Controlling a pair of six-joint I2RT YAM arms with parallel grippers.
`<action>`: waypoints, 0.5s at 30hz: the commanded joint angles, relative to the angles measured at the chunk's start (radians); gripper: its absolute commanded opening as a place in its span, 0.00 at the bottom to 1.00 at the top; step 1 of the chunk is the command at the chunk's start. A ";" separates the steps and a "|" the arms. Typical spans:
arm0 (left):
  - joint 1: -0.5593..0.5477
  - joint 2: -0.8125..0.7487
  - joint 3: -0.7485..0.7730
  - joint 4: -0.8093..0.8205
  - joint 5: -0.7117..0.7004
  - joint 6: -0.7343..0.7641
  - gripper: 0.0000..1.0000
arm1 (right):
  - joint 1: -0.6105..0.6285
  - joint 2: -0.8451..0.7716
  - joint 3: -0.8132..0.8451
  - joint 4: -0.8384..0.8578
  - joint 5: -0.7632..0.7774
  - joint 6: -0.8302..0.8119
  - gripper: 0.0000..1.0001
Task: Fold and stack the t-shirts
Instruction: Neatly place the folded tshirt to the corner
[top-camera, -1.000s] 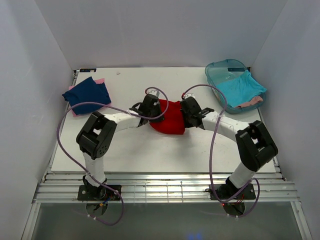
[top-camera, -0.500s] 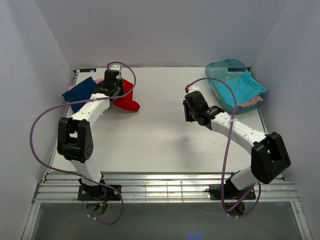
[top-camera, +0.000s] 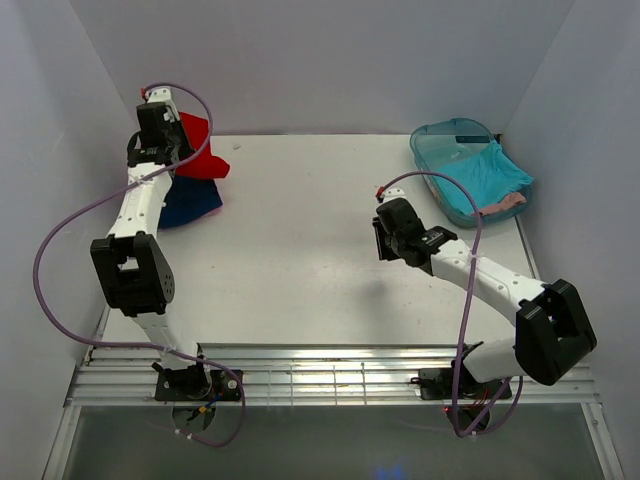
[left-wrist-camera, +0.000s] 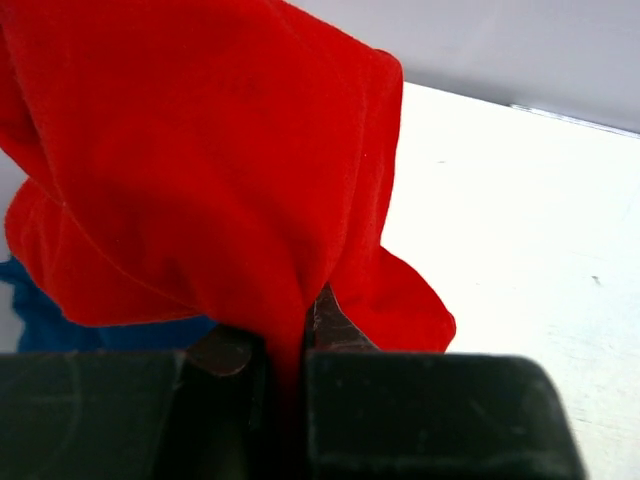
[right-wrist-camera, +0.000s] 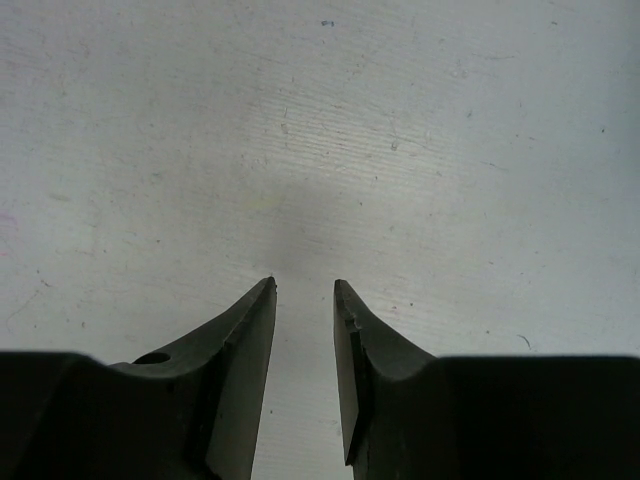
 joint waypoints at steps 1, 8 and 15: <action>0.047 -0.023 0.006 -0.007 0.054 0.006 0.00 | 0.006 -0.037 -0.005 0.004 0.000 0.011 0.36; 0.165 -0.047 -0.202 0.081 0.155 -0.029 0.00 | 0.014 -0.051 0.012 0.001 -0.013 0.012 0.36; 0.231 -0.027 -0.291 0.144 0.088 -0.021 0.00 | 0.021 -0.079 0.009 -0.019 -0.002 0.012 0.36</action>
